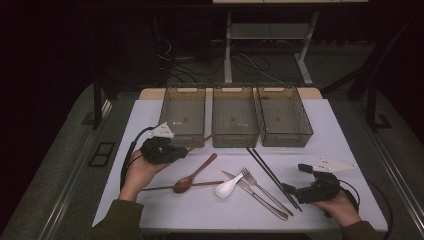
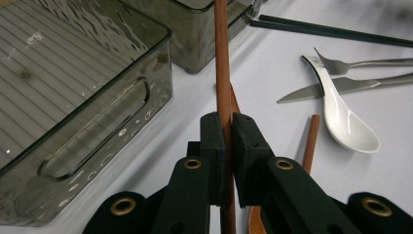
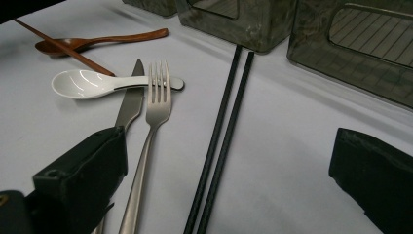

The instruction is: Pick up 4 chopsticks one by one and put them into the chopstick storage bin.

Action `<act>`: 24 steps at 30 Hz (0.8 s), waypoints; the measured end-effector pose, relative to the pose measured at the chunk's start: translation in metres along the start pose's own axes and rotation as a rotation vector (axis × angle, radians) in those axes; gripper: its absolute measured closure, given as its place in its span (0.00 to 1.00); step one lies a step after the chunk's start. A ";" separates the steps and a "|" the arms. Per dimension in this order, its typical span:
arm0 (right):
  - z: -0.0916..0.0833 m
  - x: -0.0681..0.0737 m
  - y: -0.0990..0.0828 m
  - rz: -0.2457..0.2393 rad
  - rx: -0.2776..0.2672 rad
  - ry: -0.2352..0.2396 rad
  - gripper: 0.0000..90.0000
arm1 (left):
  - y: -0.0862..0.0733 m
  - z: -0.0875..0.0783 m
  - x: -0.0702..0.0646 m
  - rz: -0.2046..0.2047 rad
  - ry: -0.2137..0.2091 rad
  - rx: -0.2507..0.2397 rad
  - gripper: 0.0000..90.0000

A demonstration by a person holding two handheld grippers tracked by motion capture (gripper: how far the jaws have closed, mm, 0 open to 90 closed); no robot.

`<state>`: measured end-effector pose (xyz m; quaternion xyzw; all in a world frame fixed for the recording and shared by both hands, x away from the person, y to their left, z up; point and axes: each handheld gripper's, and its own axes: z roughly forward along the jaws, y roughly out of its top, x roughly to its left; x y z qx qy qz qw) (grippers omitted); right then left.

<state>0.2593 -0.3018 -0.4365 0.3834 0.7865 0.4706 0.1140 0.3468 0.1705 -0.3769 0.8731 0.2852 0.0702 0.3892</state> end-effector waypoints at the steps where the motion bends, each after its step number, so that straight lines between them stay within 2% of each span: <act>1: 0.000 0.000 0.000 -0.002 0.001 -0.002 0.01 | 0.001 0.001 0.001 -0.003 -0.001 0.003 0.93; 4: 0.000 -0.001 0.000 -0.003 0.000 -0.001 0.01 | 0.004 0.004 0.004 -0.023 0.001 0.003 0.93; 11: -0.001 0.000 -0.001 -0.008 -0.004 -0.005 0.01 | 0.015 0.005 0.009 -0.040 0.000 0.004 0.93; 15: -0.003 -0.001 -0.001 -0.003 -0.009 -0.010 0.01 | 0.023 0.004 0.011 -0.048 -0.001 -0.024 0.93; 24: -0.002 -0.001 -0.001 -0.006 -0.007 -0.010 0.01 | 0.044 -0.001 0.022 -0.057 0.026 -0.040 0.93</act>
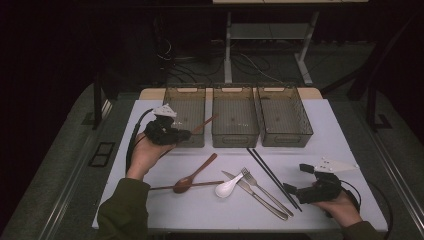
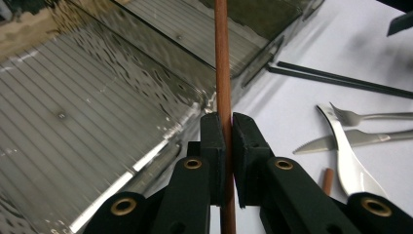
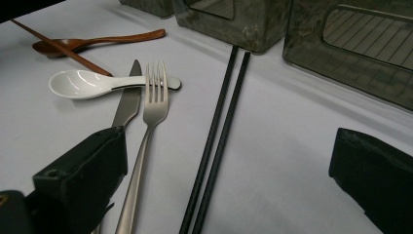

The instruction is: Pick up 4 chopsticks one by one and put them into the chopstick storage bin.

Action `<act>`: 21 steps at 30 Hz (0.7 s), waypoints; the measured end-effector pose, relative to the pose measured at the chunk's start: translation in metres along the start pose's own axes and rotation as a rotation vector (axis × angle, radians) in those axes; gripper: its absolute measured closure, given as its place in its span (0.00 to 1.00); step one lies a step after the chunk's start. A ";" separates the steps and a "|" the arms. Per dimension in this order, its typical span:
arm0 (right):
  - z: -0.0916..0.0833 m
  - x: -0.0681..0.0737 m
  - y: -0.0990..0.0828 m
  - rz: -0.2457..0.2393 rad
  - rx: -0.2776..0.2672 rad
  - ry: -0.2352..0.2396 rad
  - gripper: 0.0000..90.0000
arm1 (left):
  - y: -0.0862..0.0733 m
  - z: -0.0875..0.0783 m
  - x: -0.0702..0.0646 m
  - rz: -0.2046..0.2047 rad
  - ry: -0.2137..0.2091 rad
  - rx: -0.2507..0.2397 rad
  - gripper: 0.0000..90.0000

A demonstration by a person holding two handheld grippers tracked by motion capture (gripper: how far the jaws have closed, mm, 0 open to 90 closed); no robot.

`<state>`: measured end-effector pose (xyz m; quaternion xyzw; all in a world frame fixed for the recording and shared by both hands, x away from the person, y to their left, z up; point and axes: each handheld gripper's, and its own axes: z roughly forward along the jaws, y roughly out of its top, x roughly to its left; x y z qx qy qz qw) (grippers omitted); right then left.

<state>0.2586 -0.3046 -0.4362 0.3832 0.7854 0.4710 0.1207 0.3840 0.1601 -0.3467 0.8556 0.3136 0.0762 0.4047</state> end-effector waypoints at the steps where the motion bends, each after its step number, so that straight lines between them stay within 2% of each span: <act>1: 0.000 0.000 0.000 0.000 0.000 -0.001 0.01 | 0.001 0.001 0.001 -0.004 0.002 -0.004 0.93; 10: -0.001 0.000 0.000 0.003 -0.005 0.000 0.01 | 0.018 0.006 0.014 -0.006 0.035 -0.001 0.93; 21: -0.001 0.000 0.000 0.004 -0.006 0.000 0.01 | 0.032 0.013 0.026 -0.024 0.068 -0.029 0.93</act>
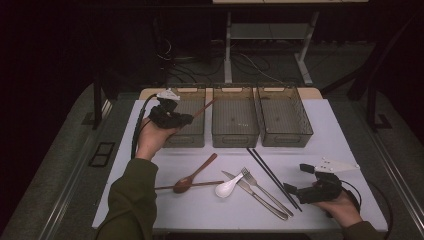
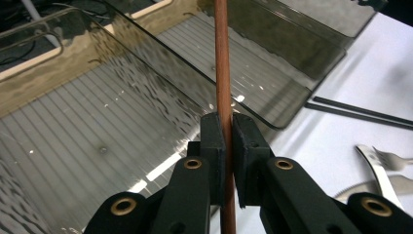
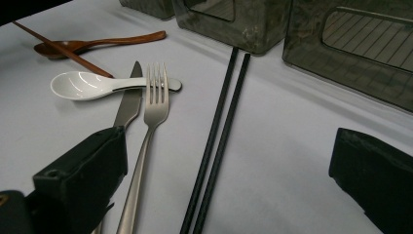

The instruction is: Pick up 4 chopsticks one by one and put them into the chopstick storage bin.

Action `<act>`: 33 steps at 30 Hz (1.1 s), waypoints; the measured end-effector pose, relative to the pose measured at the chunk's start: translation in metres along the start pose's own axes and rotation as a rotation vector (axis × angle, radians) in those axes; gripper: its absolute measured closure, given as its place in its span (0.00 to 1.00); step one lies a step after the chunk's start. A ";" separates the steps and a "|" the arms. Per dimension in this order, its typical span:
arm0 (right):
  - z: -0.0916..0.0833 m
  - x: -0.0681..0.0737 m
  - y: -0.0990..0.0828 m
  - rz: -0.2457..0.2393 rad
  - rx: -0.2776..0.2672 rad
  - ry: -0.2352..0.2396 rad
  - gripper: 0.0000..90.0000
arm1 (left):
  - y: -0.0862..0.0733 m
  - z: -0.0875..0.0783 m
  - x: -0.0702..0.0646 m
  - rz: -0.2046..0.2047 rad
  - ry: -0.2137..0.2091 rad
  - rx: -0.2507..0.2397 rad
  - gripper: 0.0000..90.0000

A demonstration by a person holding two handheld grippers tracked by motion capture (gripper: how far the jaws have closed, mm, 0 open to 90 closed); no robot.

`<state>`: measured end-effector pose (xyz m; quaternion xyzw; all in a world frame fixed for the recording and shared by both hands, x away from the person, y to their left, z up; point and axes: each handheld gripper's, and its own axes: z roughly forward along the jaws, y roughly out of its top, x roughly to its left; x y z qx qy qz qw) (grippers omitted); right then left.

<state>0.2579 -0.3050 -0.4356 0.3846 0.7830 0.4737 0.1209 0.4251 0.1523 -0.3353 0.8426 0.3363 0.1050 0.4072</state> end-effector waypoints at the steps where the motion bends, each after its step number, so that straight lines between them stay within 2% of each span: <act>1: 0.000 0.000 0.000 0.000 -0.001 -0.001 0.01 | 0.002 0.001 0.002 0.000 0.003 -0.003 0.93; 10: -0.001 0.000 0.000 0.011 -0.004 0.005 0.01 | 0.019 0.011 0.015 -0.015 0.045 -0.034 0.93; 13: -0.001 0.000 0.000 0.012 -0.008 0.009 0.01 | 0.026 0.014 0.021 0.006 0.067 -0.027 0.93; 17: -0.001 0.000 0.000 0.004 -0.007 0.009 0.01 | 0.030 0.018 0.027 -0.009 0.083 -0.060 0.93; 20: -0.002 0.000 0.000 0.005 -0.006 0.013 0.01 | 0.029 0.022 0.034 -0.003 0.110 -0.055 0.93; 26: -0.002 0.000 0.001 0.009 -0.004 0.015 0.01 | 0.019 0.029 0.052 -0.052 0.170 -0.081 0.93; 28: -0.002 0.000 0.001 0.008 -0.004 0.015 0.01 | 0.017 0.031 0.056 -0.083 0.175 -0.106 0.93; 33: -0.002 -0.001 0.000 0.009 -0.007 0.014 0.01 | 0.011 0.038 0.059 -0.105 0.194 -0.125 0.93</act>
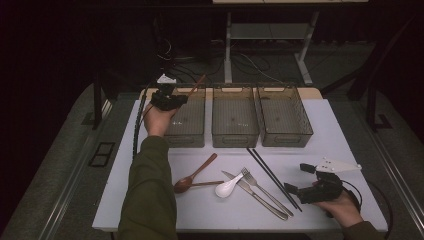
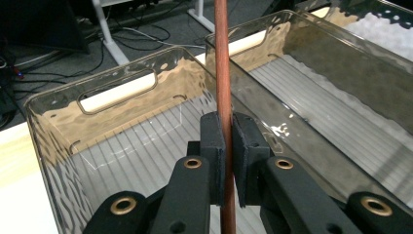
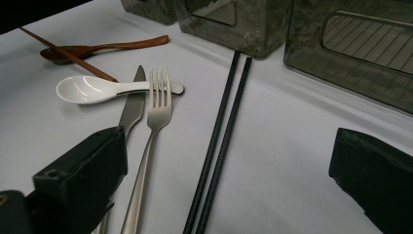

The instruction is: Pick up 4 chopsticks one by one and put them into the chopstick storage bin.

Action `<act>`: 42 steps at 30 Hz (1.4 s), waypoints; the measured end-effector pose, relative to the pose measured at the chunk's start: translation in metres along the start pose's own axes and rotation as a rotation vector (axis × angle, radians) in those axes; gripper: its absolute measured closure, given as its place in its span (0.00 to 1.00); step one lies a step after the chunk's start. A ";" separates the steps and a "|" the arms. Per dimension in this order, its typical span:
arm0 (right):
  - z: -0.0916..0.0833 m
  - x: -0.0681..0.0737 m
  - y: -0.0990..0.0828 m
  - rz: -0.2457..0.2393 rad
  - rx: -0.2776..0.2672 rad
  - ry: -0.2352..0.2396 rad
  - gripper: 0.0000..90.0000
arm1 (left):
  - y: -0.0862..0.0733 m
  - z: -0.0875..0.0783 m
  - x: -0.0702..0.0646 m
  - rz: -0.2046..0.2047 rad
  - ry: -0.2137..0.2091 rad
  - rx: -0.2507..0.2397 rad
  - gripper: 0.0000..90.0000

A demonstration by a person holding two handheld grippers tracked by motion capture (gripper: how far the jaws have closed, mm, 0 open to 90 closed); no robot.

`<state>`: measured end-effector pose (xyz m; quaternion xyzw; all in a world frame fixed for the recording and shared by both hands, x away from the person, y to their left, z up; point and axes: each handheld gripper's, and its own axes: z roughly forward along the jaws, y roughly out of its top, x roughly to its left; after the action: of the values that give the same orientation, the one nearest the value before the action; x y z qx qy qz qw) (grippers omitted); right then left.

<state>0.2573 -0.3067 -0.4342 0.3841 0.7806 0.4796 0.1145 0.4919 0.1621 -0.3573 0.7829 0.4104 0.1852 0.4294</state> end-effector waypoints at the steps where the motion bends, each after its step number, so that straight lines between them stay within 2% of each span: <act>1: 0.000 0.000 0.000 0.000 0.000 0.000 0.01 | -0.003 0.002 0.001 -0.007 -0.004 -0.005 0.93; 6: -0.001 0.000 0.000 0.003 -0.001 0.005 0.01 | -0.011 0.009 0.002 -0.018 0.008 0.018 0.93; 10: 0.000 0.000 0.000 0.003 -0.001 0.004 0.01 | -0.017 0.015 0.004 -0.033 0.025 0.062 0.93; 12: 0.000 0.000 0.000 0.003 -0.001 0.003 0.01 | -0.016 0.014 0.003 -0.024 0.042 0.059 0.92; 13: 0.000 0.000 0.000 0.001 -0.001 0.004 0.01 | -0.016 0.015 0.004 -0.034 0.051 0.069 0.84; 14: 0.000 0.000 0.000 0.001 -0.001 0.004 0.01 | -0.016 0.015 0.004 -0.043 0.073 0.071 0.84; 16: -0.001 0.000 0.000 0.004 -0.002 0.003 0.01 | -0.017 0.014 0.005 -0.051 0.092 0.078 0.71; 25: -0.001 0.000 0.000 0.002 -0.003 0.003 0.01 | -0.016 0.009 0.003 -0.038 0.079 0.077 0.60; 29: -0.001 0.000 0.000 0.003 -0.002 0.001 0.01 | -0.015 0.006 0.000 -0.023 0.051 0.083 0.54; 32: 0.000 0.000 0.000 0.003 -0.002 -0.001 0.01 | -0.015 0.002 -0.003 0.005 0.029 0.094 0.50; 34: 0.000 0.000 0.000 0.002 -0.002 -0.002 0.01 | -0.016 -0.001 -0.006 -0.003 0.002 0.091 0.47; 37: 0.000 0.000 -0.001 0.002 -0.001 -0.002 0.01 | -0.015 -0.006 -0.011 0.037 -0.036 0.111 0.43; 39: 0.000 0.000 -0.001 0.003 0.000 -0.004 0.01 | -0.016 -0.010 -0.016 0.062 -0.044 0.113 0.41; 42: 0.000 0.000 -0.001 0.002 -0.003 -0.005 0.01 | -0.016 -0.016 -0.019 0.066 -0.081 0.103 0.38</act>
<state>0.2566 -0.3070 -0.4346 0.3861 0.7792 0.4797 0.1166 0.4631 0.1599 -0.3604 0.8240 0.3757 0.1460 0.3983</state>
